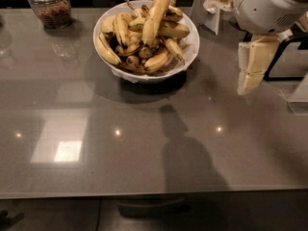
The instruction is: Pick banana from white bowl
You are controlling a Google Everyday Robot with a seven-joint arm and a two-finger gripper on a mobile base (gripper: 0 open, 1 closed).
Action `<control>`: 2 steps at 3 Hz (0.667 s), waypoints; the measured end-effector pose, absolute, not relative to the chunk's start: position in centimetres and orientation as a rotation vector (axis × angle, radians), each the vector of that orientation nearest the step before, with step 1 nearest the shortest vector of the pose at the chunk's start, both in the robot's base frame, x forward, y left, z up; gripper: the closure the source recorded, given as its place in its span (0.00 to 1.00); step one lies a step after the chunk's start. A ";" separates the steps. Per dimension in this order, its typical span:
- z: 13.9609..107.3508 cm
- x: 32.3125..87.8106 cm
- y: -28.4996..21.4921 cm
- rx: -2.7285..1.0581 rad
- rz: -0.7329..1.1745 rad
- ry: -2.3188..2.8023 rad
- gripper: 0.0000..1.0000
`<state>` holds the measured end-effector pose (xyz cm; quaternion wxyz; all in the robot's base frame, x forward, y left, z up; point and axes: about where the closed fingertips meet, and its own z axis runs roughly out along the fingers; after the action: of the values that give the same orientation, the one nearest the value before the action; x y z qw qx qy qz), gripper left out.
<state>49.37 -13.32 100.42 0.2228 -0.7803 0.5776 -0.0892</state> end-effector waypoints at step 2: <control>102.3 51.2 -9.8 -2.331 -0.271 1.230 0.00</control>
Offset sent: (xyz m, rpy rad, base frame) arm 0.0156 0.0301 0.0107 -0.0047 -0.0385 0.1860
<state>51.16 -9.82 102.34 0.2435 -0.8533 0.4504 -0.0991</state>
